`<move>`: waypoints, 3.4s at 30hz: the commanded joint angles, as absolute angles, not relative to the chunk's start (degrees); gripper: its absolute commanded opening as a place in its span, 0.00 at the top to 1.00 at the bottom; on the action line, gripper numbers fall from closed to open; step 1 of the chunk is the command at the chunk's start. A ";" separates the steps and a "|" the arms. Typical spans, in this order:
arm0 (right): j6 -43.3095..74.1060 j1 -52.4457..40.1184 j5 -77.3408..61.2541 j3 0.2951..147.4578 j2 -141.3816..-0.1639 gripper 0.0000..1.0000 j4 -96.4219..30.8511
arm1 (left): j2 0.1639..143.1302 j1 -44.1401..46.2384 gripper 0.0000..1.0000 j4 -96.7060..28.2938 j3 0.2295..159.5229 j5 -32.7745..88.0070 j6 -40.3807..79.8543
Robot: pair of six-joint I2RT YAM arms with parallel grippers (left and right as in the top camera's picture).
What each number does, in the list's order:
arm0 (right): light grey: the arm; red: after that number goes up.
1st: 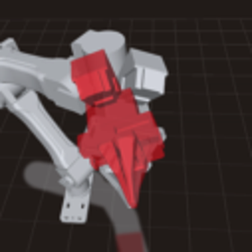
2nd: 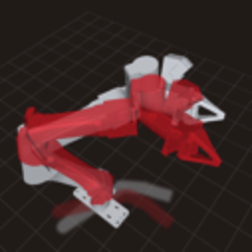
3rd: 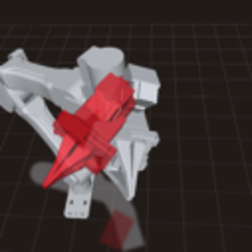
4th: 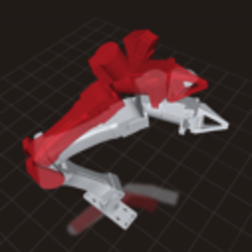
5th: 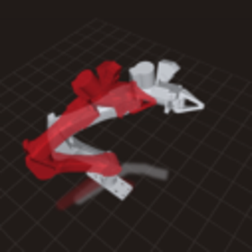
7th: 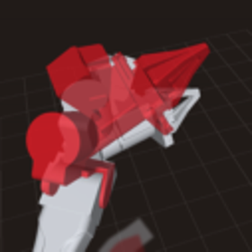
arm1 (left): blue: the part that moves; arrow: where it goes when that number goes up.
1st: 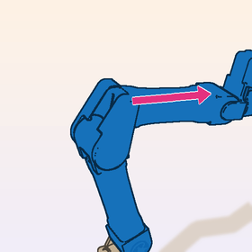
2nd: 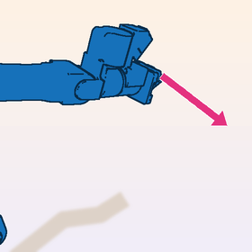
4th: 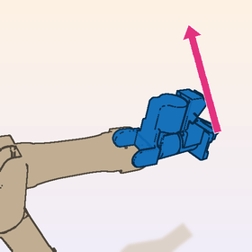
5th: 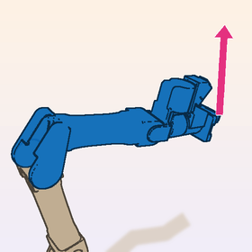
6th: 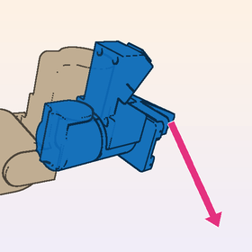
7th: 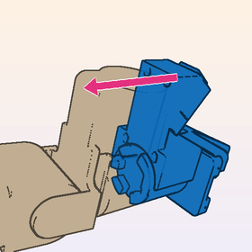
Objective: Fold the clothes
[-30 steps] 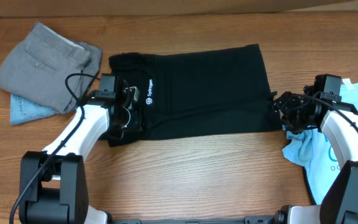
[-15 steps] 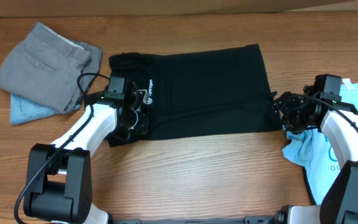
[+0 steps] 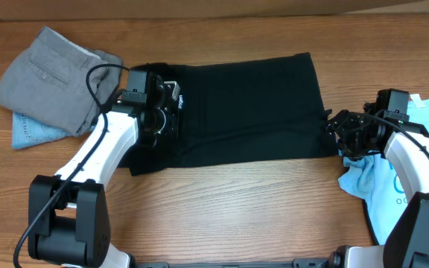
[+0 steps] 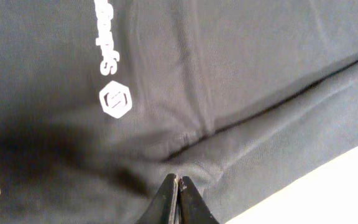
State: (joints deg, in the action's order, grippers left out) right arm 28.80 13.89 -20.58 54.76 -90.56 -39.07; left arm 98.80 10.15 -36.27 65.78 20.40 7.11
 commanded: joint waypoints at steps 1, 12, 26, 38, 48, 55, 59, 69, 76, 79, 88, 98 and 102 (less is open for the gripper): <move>27.81 13.89 -20.53 55.83 -90.56 0.29 -39.44 | 99.24 10.59 0.87 -41.30 66.43 21.32 5.61; 26.96 13.89 -20.16 55.83 -90.56 0.28 -39.20 | 100.14 14.22 0.60 -44.40 64.93 14.06 -1.80; 26.96 13.89 -20.14 55.83 -90.56 0.28 -39.38 | 104.51 16.95 0.69 -42.61 64.93 7.53 -1.76; 26.94 13.89 -20.12 55.83 -90.56 0.28 -39.40 | 104.62 17.02 0.82 -40.66 64.93 7.53 -1.76; 26.94 13.89 -20.12 55.83 -90.56 0.28 -39.35 | 104.55 16.53 0.96 -46.50 73.21 10.00 -3.11; 26.94 13.89 -20.14 55.83 -90.56 0.28 -39.38 | 104.64 16.56 0.96 -42.65 77.34 8.60 -4.32; 26.94 13.89 -20.14 55.83 -90.56 0.28 -39.62 | 105.32 16.91 0.69 -42.50 77.25 8.56 -4.29; 26.74 13.89 -20.14 55.83 -90.56 0.28 -40.56 | 105.43 14.41 0.70 -51.79 78.06 2.94 -3.68; 26.72 13.89 -20.12 55.83 -90.56 0.28 -40.32 | 105.47 15.51 0.61 -52.36 77.93 14.72 -10.13; 26.72 13.89 -20.12 55.83 -90.56 0.28 -40.25 | 106.21 18.00 0.69 -50.83 77.87 12.56 -10.76; 26.70 13.89 -19.92 55.83 -90.56 0.28 -40.40 | 113.21 21.08 0.96 -51.29 77.84 9.87 -8.51; 26.72 13.89 -19.90 55.83 -90.56 0.28 -40.38 | 114.06 17.85 0.96 -44.91 82.04 2.81 0.23; 26.72 13.89 -19.51 55.83 -90.56 0.28 -40.42 | 114.04 17.61 0.96 -46.48 86.89 0.23 -0.47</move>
